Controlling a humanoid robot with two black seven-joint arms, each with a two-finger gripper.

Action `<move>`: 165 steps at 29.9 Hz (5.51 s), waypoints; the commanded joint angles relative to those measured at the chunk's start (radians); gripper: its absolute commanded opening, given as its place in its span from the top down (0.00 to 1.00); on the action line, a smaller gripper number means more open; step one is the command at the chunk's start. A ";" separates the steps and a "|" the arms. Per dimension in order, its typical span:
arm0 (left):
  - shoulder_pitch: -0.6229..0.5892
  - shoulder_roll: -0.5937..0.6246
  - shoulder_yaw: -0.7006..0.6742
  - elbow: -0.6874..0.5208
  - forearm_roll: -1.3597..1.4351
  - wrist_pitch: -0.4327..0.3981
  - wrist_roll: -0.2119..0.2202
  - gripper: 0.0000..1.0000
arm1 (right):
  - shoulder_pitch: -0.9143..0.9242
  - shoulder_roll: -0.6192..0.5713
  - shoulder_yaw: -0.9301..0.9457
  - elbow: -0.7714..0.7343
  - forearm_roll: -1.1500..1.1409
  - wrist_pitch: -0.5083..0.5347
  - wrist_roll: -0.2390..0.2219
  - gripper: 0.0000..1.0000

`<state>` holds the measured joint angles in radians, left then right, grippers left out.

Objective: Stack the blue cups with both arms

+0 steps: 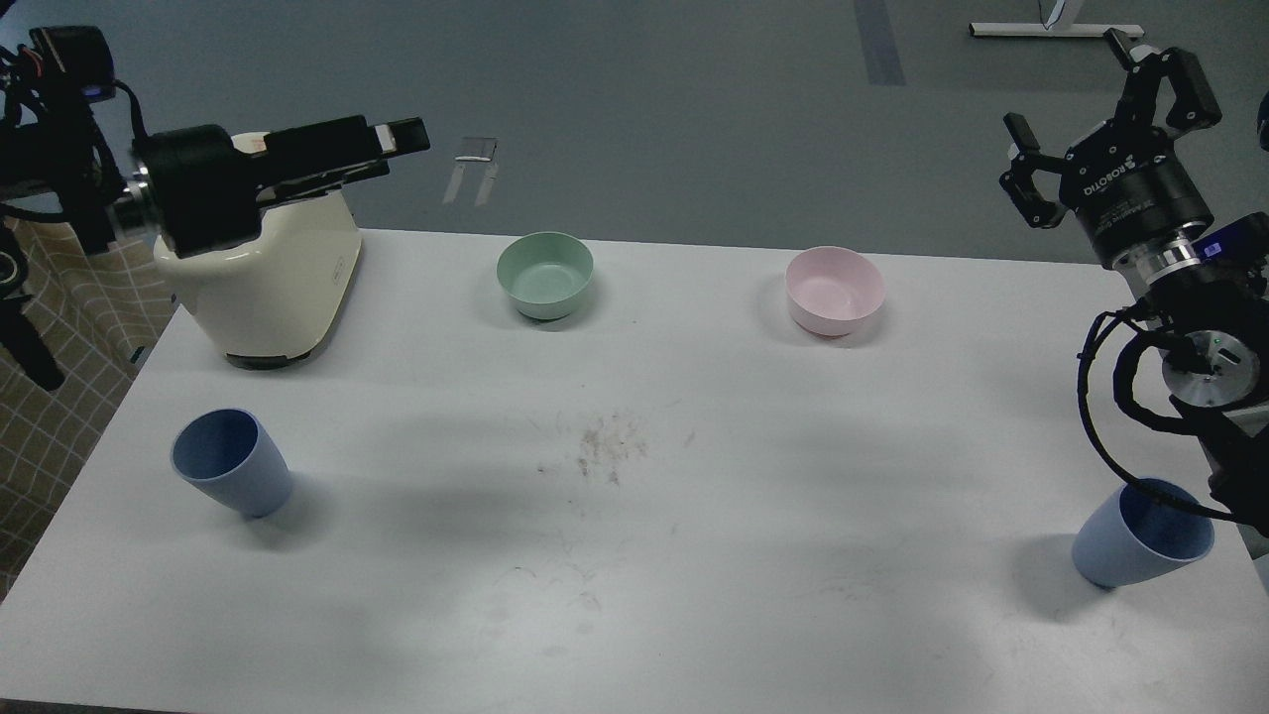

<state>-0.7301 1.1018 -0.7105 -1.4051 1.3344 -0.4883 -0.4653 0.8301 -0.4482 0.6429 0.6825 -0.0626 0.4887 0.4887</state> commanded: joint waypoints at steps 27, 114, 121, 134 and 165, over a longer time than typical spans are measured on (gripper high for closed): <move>0.090 0.244 0.526 0.133 0.200 0.292 -0.023 0.00 | -0.006 -0.003 0.000 0.012 0.000 0.000 0.000 0.00; -0.428 -0.680 0.534 0.251 0.700 0.000 -0.023 1.00 | 0.481 0.023 -0.322 -0.001 -0.052 0.000 0.000 0.00; -0.488 -0.773 0.638 0.320 0.710 0.000 -0.023 1.00 | 0.478 0.031 -0.339 -0.001 -0.052 0.000 0.000 0.00; -0.493 -0.832 0.718 0.414 0.710 0.000 -0.023 1.00 | 0.472 0.033 -0.345 0.000 -0.051 0.000 0.000 0.00; -0.652 -0.700 0.645 0.402 0.211 0.000 -0.023 0.03 | 0.474 -0.110 -0.431 0.061 -0.088 0.000 0.000 0.00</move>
<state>-1.3454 0.3621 -0.0231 -1.0128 1.7169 -0.4888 -0.4888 1.2964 -0.5088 0.2531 0.7131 -0.1268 0.4887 0.4887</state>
